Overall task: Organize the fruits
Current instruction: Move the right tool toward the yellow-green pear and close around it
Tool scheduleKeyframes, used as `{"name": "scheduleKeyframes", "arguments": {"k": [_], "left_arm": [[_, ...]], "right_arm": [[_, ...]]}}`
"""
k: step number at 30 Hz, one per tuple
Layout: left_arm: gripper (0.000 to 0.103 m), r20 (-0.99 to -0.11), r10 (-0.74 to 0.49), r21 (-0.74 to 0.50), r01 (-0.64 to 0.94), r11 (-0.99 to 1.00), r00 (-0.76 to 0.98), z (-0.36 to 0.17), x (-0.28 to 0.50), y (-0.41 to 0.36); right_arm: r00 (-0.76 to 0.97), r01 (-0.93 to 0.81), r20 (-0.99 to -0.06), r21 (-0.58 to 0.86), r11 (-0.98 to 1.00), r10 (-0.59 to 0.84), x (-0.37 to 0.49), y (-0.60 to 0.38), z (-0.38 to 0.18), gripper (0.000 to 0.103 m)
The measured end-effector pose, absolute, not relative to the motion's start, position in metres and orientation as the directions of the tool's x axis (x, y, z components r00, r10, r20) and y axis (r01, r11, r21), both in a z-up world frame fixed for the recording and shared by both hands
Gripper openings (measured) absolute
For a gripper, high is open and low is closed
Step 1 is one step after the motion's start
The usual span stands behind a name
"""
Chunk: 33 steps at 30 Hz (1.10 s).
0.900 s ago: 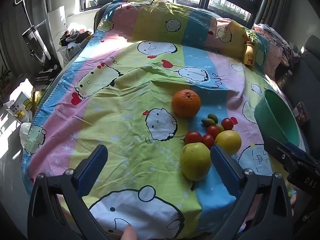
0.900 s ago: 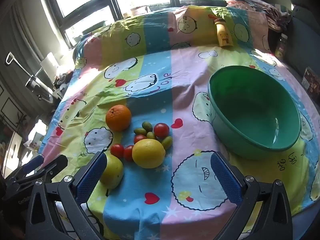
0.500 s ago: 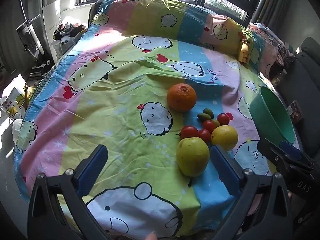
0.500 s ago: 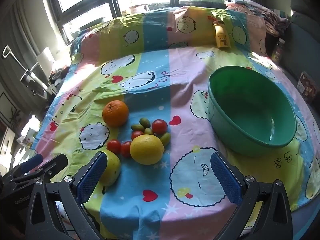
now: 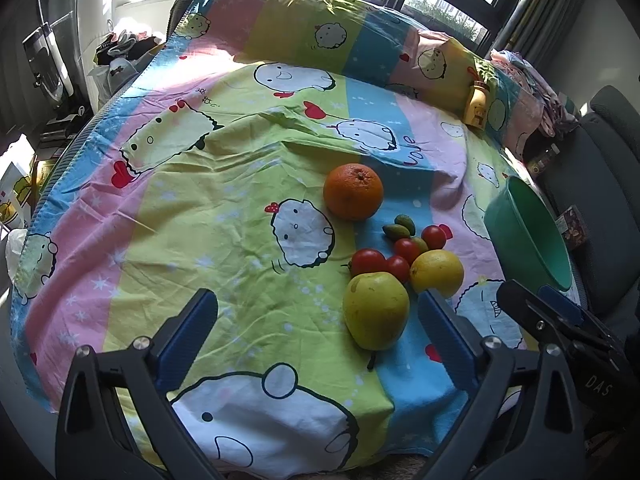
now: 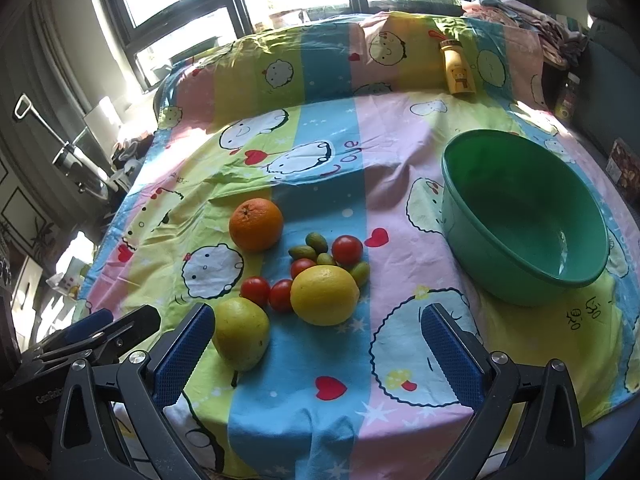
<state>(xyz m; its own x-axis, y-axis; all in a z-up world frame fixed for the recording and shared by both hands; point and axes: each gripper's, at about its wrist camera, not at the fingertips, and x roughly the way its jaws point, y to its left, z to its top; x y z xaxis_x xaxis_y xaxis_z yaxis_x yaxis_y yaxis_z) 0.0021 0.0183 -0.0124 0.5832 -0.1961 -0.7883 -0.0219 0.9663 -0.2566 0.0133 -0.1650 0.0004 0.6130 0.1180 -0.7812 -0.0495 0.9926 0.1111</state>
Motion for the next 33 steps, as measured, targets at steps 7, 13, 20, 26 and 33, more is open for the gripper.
{"name": "scheduleKeyframes", "arguments": {"k": [7,13,20,26,33], "left_arm": [[0.096,-0.785,-0.206,-0.268,-0.022,0.963,0.584,-0.015,0.001,0.018],[0.086,-0.796,-0.210,-0.270,-0.022,0.963,0.568,-0.019,0.002,0.019],[0.074,-0.813,-0.271,-0.317,-0.001,0.948,0.516,-0.031,0.004,0.017],[0.061,-0.816,-0.326,-0.364,0.014,0.931,0.477,-0.037,0.008,0.014],[0.059,-0.811,-0.388,-0.413,0.042,0.910,0.438,-0.044,0.013,0.006]], "right_arm": [[0.614,-0.072,-0.780,0.098,0.993,0.122,0.017,-0.163,0.002,0.100],[0.609,-0.075,-0.782,0.111,0.991,0.133,0.019,-0.164,-0.001,0.097],[0.567,-0.083,-0.788,0.236,0.968,0.241,0.025,-0.171,-0.008,0.076],[0.513,-0.126,-0.774,0.360,0.924,0.372,0.029,-0.162,-0.015,0.065],[0.422,-0.144,-0.777,0.451,0.881,0.467,0.040,-0.151,-0.031,0.053]]}}
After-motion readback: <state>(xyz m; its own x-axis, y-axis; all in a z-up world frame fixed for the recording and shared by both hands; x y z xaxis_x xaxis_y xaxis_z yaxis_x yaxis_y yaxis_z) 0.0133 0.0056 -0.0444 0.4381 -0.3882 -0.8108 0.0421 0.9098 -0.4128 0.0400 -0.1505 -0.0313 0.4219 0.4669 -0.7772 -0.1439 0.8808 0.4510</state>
